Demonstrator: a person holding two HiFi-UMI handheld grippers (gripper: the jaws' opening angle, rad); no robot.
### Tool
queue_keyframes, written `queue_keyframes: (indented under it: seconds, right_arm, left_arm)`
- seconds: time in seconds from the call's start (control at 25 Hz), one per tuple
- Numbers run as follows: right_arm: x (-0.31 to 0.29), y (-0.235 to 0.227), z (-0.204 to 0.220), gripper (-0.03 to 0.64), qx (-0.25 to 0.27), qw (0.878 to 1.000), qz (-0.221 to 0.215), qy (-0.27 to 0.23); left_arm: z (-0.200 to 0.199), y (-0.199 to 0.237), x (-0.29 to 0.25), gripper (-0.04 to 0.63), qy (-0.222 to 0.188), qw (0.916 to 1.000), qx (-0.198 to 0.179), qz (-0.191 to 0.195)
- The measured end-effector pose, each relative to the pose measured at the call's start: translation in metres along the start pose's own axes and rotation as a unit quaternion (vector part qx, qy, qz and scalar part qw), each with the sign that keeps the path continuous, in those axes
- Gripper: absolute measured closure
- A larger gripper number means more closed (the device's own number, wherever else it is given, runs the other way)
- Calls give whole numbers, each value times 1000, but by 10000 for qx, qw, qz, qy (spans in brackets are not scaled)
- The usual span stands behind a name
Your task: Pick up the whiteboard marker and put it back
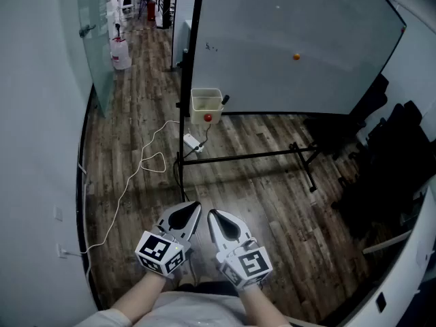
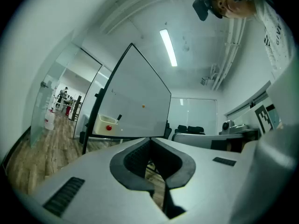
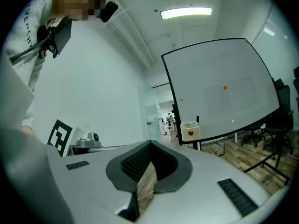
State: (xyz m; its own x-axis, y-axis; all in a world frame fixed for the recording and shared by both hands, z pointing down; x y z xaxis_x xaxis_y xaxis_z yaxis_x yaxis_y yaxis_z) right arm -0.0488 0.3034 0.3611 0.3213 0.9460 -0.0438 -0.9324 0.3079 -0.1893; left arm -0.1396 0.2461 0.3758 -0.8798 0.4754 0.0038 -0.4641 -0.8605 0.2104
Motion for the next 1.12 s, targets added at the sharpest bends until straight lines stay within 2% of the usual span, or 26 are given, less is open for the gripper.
queue_keyframes:
  seconds: [0.52,0.76,0.92,1.12]
  right_arm:
    - [-22,-10,-6,598,237,9997,-21,-64]
    - [-35,-22,-5,598,138,9999,-13,-82]
    - [-53,-40,-10,598,163,9998,66,12]
    - [-87,-76,-8,597,191,9996,-172,105]
  left_arm:
    - [-8,17,-12,583,-112,9999,-42,18]
    - [-6,26,-25,583,-106,9999,-50,-34]
    - [-8,40,-43,583,-159,9998,-61,-56]
    - [-7,64,-79,583,-229,9993,-165,-238]
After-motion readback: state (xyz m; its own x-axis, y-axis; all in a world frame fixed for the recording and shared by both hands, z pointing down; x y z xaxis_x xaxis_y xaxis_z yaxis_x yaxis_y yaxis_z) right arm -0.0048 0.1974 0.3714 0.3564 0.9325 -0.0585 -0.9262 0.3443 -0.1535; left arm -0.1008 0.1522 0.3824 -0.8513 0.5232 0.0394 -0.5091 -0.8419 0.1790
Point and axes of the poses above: the fingertips, and each gripper's own axes: x backward along the fingers, y to its left, z out of its underside, the point moved 6 cm from there along x, backward along the fingers, and after that the axes turned 2 degrees about -x, right-handed, at the moved point
